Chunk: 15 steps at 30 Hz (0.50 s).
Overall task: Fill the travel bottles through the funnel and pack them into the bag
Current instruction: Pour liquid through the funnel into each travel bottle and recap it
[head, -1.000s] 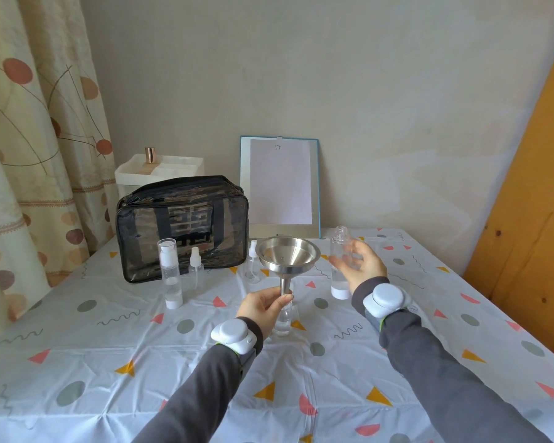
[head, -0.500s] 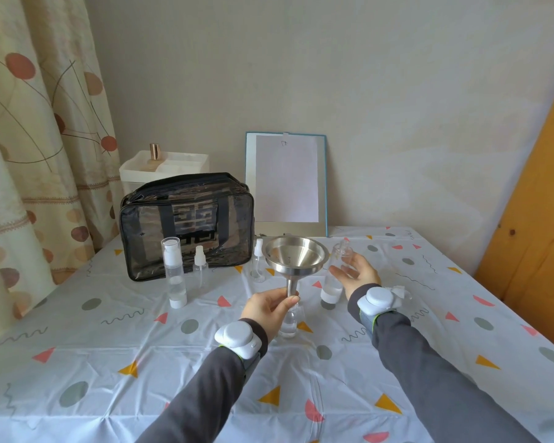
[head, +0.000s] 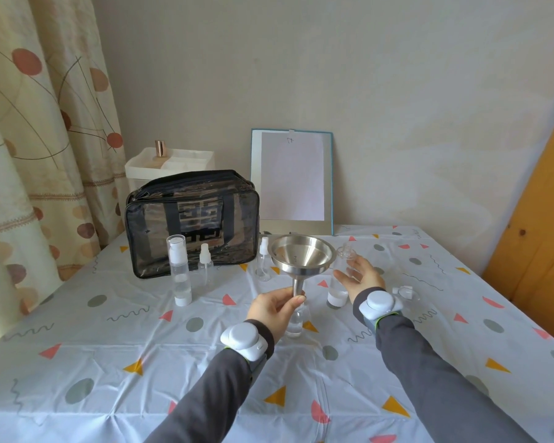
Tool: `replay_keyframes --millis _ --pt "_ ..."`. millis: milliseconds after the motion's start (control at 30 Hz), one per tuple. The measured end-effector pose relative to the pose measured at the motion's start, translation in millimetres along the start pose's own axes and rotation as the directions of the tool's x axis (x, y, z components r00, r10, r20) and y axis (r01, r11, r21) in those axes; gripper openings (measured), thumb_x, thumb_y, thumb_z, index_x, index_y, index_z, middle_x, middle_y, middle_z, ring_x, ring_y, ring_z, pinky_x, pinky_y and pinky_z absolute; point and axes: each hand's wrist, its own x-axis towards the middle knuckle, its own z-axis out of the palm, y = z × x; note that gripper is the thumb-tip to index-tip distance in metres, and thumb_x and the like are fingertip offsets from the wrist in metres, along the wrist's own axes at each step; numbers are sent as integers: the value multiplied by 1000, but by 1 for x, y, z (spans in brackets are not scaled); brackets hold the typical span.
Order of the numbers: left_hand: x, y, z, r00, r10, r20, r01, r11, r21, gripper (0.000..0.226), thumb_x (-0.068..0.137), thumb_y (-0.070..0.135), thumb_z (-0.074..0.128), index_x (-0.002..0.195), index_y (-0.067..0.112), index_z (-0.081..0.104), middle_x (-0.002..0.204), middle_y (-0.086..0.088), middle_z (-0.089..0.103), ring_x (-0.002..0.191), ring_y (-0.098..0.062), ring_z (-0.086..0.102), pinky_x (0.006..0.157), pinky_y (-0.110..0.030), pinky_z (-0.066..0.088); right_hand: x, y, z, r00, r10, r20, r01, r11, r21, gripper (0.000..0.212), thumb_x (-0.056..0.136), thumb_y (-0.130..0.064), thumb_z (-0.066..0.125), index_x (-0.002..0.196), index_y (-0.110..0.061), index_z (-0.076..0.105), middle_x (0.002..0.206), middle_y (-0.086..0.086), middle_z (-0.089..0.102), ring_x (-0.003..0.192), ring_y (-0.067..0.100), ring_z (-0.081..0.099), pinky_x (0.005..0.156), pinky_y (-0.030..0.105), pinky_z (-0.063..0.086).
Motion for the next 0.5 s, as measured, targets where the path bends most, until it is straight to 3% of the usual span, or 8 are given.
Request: replay_keyframes --millis 167,300,367,500 --pt "-1 1 0 1000 -1 3 1 1000 -7 18 88 24 61 102 18 69 94 9 70 93 -2 64 89 -16 46 -5 -9 -6 1000 -28 2 27 952 -304 76 76 -16 74 139 -8 33 136 12 46 125 29 43 103 36 34" --pt "-1 1 -1 1000 -1 -4 1 1000 -28 17 88 22 61 102 17 69 93 11 68 86 5 62 81 -5 44 -26 -27 -6 963 -245 -115 141 818 -557 56 78 -9 65 129 -3 43 119 20 49 113 34 44 95 33 31" --pt "-2 1 0 1000 1 -7 -1 999 -33 16 88 21 61 100 17 70 91 10 68 83 6 61 78 -2 44 -40 -34 -4 954 -299 -13 240 790 -564 39 79 -3 60 117 -4 53 107 15 53 106 30 47 92 30 33" --pt "-3 2 0 1000 9 -5 -9 999 -36 14 88 21 60 98 18 69 91 9 69 85 2 62 79 -4 44 -70 -47 5 909 -351 227 410 851 -327 26 77 0 63 101 -7 59 93 1 54 89 16 51 80 16 38"
